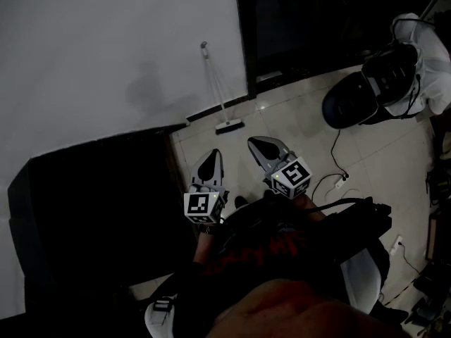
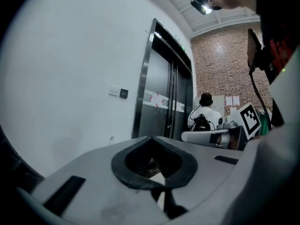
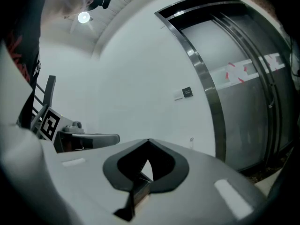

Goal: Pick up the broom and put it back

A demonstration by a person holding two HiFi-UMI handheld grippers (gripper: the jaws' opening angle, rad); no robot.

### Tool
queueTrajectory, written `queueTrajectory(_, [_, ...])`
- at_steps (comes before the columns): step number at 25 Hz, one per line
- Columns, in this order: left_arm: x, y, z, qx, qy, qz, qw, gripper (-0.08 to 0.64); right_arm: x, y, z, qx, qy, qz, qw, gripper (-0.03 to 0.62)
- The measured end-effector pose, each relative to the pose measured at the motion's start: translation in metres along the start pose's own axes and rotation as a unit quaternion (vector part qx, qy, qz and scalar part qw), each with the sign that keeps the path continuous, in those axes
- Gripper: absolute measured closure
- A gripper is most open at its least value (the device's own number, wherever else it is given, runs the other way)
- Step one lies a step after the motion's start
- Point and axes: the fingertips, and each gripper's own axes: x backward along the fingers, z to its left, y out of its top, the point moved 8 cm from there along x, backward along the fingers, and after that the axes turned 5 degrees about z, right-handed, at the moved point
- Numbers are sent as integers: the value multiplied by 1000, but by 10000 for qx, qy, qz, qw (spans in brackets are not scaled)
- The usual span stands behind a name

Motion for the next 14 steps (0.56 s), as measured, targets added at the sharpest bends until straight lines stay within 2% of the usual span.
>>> queueTrajectory(3, [-1, 2, -3, -5, -74, -56, 10000, 555, 0, 0, 1, -21, 9, 73, 10000, 592])
queueTrajectory(8, [-1, 0, 1, 141, 241, -105, 9996, 555, 5, 0, -4, -63, -10, 105, 9999, 592])
queueTrajectory(14, [-1, 1, 1, 235, 223, -126, 9994, 555, 7, -1, -10, -251, -8, 130, 9996, 592])
